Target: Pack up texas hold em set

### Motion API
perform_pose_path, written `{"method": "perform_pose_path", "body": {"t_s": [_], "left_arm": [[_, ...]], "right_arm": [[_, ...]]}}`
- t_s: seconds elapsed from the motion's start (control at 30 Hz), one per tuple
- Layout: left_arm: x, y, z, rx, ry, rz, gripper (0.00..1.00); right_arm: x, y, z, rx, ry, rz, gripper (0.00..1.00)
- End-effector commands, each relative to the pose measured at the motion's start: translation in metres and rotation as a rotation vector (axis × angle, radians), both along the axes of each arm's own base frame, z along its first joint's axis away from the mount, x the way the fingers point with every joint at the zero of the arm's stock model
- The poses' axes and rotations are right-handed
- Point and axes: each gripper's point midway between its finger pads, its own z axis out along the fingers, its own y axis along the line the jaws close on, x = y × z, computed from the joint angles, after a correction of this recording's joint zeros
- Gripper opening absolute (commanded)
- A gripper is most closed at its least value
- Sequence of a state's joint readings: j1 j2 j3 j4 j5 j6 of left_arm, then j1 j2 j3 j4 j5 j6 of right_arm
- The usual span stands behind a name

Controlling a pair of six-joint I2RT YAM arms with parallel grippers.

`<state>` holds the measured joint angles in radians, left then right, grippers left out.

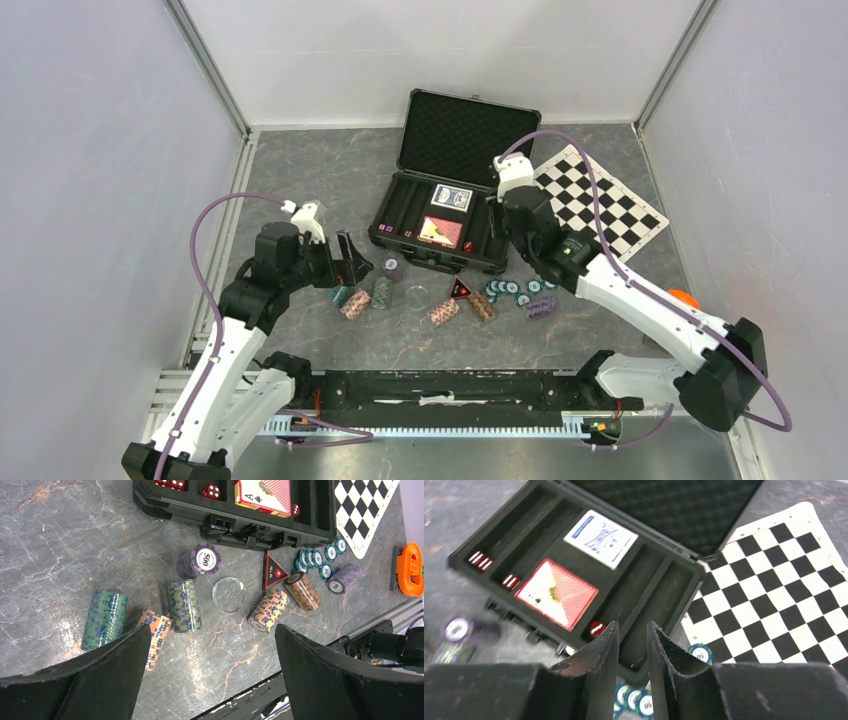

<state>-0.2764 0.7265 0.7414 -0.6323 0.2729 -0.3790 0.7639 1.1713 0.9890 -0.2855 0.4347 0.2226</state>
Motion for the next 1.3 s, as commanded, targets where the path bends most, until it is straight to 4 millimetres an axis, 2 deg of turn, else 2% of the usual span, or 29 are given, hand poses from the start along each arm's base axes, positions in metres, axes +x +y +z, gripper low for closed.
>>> {"method": "perform_pose_path", "body": {"t_s": [0.0, 0.2, 0.27, 0.3, 0.37, 0.43, 0.53, 0.63, 0.7, 0.9, 1.27], "left_arm": [[0.004, -0.003, 0.009, 0.005, -0.057, -0.036, 1.0], [0.004, -0.002, 0.009, 0.006, -0.06, -0.033, 1.0], [0.004, -0.002, 0.009, 0.007, -0.061, -0.031, 1.0], [0.005, -0.002, 0.009, 0.008, -0.062, -0.031, 1.0], [0.004, -0.001, 0.009, 0.008, -0.063, -0.03, 1.0], [0.004, -0.002, 0.009, 0.008, -0.062, -0.029, 1.0], [0.004, -0.003, 0.009, 0.005, -0.059, -0.035, 1.0], [0.004, -0.004, 0.007, 0.002, -0.049, -0.04, 1.0], [0.004, -0.005, 0.006, 0.0, -0.044, -0.046, 1.0], [0.005, -0.004, 0.005, 0.003, -0.043, -0.041, 1.0], [0.005, -0.004, 0.006, 0.004, -0.044, -0.039, 1.0]], "right_arm": [[0.043, -0.015, 0.009, 0.076, -0.066, -0.139, 0.32], [0.071, -0.019, -0.03, 0.14, -0.023, -0.255, 0.32], [0.073, -0.004, -0.038, 0.14, 0.022, -0.176, 0.34], [0.07, 0.004, -0.041, 0.127, 0.05, -0.125, 0.4], [0.057, 0.019, -0.051, 0.095, 0.116, 0.011, 0.59], [0.031, 0.026, -0.068, 0.06, 0.188, 0.147, 0.72], [-0.016, 0.016, -0.098, -0.017, 0.285, 0.239, 0.77], [-0.053, 0.015, -0.116, -0.039, 0.331, 0.291, 0.79], [-0.066, 0.017, -0.125, -0.053, 0.358, 0.3, 0.79], [-0.082, 0.023, -0.155, -0.081, 0.429, 0.314, 0.74], [-0.117, 0.027, -0.193, -0.083, 0.546, 0.328, 0.64]]}}
